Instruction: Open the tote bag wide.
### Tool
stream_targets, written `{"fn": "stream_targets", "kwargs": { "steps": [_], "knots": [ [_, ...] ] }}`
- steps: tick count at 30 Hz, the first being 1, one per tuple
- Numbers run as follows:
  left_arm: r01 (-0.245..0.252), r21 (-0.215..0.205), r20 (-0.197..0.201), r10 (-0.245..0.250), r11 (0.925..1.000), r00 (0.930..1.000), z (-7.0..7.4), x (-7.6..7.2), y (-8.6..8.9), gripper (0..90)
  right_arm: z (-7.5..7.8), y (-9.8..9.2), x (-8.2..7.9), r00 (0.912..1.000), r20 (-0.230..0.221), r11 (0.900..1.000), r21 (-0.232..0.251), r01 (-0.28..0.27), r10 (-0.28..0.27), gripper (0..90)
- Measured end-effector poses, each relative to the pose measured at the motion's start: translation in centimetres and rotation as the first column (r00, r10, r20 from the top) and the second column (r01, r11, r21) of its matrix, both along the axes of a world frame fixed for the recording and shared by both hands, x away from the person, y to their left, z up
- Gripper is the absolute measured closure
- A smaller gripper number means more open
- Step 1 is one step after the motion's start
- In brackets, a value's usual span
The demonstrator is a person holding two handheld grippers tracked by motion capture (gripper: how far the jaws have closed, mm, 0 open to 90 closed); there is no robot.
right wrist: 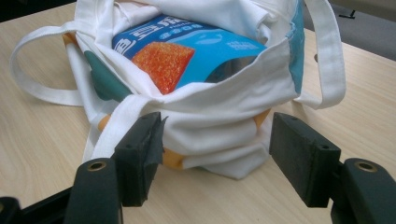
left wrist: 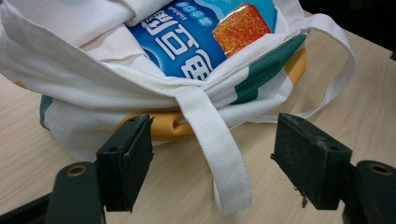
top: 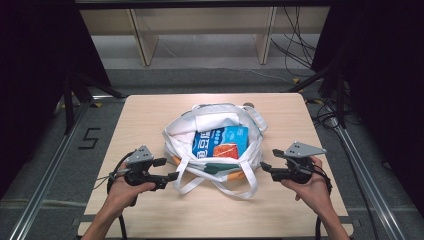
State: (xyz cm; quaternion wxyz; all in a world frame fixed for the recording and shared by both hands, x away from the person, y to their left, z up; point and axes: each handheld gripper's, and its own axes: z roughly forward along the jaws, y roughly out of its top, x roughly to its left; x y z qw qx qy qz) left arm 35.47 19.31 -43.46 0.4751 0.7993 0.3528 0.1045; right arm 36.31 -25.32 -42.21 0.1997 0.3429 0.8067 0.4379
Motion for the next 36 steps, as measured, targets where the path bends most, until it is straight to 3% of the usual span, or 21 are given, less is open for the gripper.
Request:
{"fn": "stream_targets", "kwargs": {
  "steps": [1,3,4,5,9,10,11,12,14,18,24,25,26,27,28,30,31,32,34,35,36],
  "knots": [
    [0.0,0.0,0.0,0.0,1.0,1.0,0.0,0.0,0.0,27.6,0.0,0.0,0.0,1.0,0.0,1.0,0.0,0.0,0.0,35.5],
    [0.0,-0.003,-0.002,0.0,1.0,1.0,-0.2,-0.4,-0.1,27.6,-0.1,-0.2,-0.5,0.9988,-0.044,1.0,0.012,0.021,-0.021,35.2],
    [0.005,0.003,0.002,-0.005,1.0,1.0,-0.3,-0.5,0.0,27.6,-0.2,-0.4,-0.2,1.0,-0.003,1.0,0.006,0.004,-0.004,35.2],
    [0.017,0.004,0.002,-0.017,0.9998,0.9998,-0.4,-0.5,0.0,27.6,-0.3,-0.4,-0.6,0.9992,-0.031,1.0,0.013,0.024,-0.024,35.2],
    [0.025,0.009,0.004,-0.025,0.9996,0.9997,-0.7,-1.0,0.1,27.5,-0.6,-0.7,-0.8,0.9997,-0.015,1.0,0.012,0.022,-0.022,35.2],
    [0.014,0.002,0.008,-0.015,0.9999,0.9999,-0.8,-1.1,0.1,27.4,-0.6,-0.7,-1.1,0.9986,-0.046,1.0,0.016,0.026,-0.025,35.2],
    [0.018,-0.005,-0.001,-0.018,0.9998,0.9998,-0.9,-1.2,0.2,27.4,-0.8,-0.8,-0.8,0.9999,-0.006,1.0,0.009,0.016,-0.016,35.2],
    [0.01,-0.013,-0.007,-0.01,0.9999,0.9999,-1.0,-1.4,0.1,27.4,-0.8,-0.8,-1.3,0.9983,-0.05,0.999,0.016,0.03,-0.029,35.1],
    [0.007,-0.007,-0.007,-0.007,1.0,1.0,-1.2,-1.6,0.2,27.4,-1.0,-1.0,-1.1,0.9999,-0.003,1.0,0.008,0.014,-0.014,35.1],
    [0.004,-0.004,-0.016,-0.004,1.0,0.9999,-1.8,-2.0,0.2,26.9,-1.3,-1.0,-1.7,0.9988,-0.046,1.0,0.01,0.018,-0.018,33.9],
    [0.008,-0.02,-0.029,-0.008,0.9998,0.9996,-2.6,-2.5,0.1,25.9,-2.2,-1.1,-2.1,0.9993,-0.036,1.0,-0.004,0.003,-0.004,33.1],
    [0.014,-0.014,-0.036,-0.014,0.9998,0.9993,-2.6,-2.6,0.1,25.1,-2.3,-1.0,-2.4,0.9983,-0.057,1.0,0.012,0.014,-0.013,32.8],
    [0.011,-0.015,-0.03,-0.011,0.9998,0.9995,-2.7,-2.7,0.1,24.5,-2.3,-1.2,-2.3,0.9991,-0.041,1.0,-0.001,0.009,-0.009,31.9],
    [0.009,-0.02,-0.031,-0.01,0.9997,0.9995,-2.7,-2.8,0.1,24.4,-2.3,-1.1,-2.6,0.9976,-0.066,1.0,0.01,0.022,-0.021,31.3],
    [0.02,-0.019,-0.025,-0.02,0.9996,0.9995,-2.8,-2.9,0.2,24.2,-2.5,-1.2,-2.6,0.9988,-0.045,1.0,0.009,0.019,-0.019,31.0],
    [0.009,-0.024,-0.023,-0.01,0.9997,0.9997,-2.9,-3.1,0.3,22.8,-2.5,-1.3,-2.9,0.9966,-0.078,0.999,0.014,0.029,-0.028,29.7],
    [0.009,-0.025,-0.024,-0.009,0.9996,0.9997,-2.9,-3.1,0.4,22.5,-2.7,-1.4,-2.9,0.9984,-0.05,1.0,0.012,0.027,-0.027,29.2],
    [0.003,-0.039,-0.02,-0.004,0.9992,0.9998,-3.0,-3.2,0.3,22.0,-2.7,-1.4,-3.2,0.9964,-0.074,0.999,0.023,0.043,-0.041,28.3],
    [0.01,-0.029,-0.014,-0.01,0.9995,0.9998,-3.1,-3.3,0.6,20.8,-2.9,-1.5,-3.3,0.9962,-0.075,0.999,0.028,0.046,-0.043,27.9],
    [-0.008,-0.039,-0.03,0.007,0.9992,0.9995,-3.1,-3.4,0.5,20.3,-3.0,-1.6,-3.3,0.9968,-0.069,0.999,0.017,0.04,-0.039,27.5],
    [-0.001,-0.029,-0.022,0.0,0.9996,0.9998,-3.2,-3.4,0.7,19.4,-3.1,-1.5,-3.6,0.9941,-0.09,0.997,0.033,0.063,-0.06,26.3]
  ]
}}
